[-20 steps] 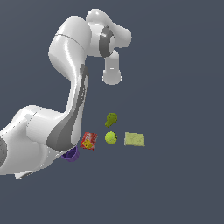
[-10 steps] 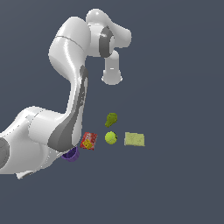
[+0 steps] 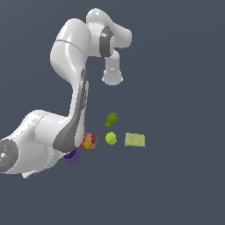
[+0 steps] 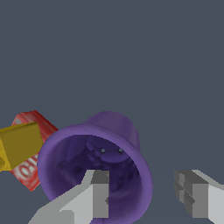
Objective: Pick up a designated object from a clutter of objects.
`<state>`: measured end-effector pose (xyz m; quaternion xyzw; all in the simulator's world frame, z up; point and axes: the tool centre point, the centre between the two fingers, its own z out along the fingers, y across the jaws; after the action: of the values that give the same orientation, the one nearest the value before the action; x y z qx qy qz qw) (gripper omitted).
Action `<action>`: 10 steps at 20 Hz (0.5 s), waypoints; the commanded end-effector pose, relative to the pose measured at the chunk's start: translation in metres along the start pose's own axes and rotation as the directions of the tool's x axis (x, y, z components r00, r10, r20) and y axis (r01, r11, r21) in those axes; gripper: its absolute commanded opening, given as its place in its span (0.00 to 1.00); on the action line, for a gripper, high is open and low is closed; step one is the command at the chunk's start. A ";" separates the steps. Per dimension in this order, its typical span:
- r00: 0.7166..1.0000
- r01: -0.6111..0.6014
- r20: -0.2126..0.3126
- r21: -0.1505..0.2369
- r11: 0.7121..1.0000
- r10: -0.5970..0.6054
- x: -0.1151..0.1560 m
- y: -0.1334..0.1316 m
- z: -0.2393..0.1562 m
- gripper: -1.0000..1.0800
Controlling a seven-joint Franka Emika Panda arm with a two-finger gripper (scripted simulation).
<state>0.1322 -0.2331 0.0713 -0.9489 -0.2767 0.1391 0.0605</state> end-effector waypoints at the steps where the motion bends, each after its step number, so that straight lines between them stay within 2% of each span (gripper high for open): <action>1: 1.000 0.000 0.000 -0.001 1.000 0.000 0.000 0.000 0.002 0.62; 2: 1.000 0.000 0.000 -0.001 1.000 0.000 0.000 0.000 0.002 0.62; 3: 1.000 0.000 0.000 -0.001 1.000 0.000 0.000 0.000 0.002 0.00; 10: 1.000 0.000 0.000 -0.001 1.000 0.000 0.000 0.000 0.002 0.00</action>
<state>0.1325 -0.2330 0.0697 -0.9489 -0.2770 0.1386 0.0602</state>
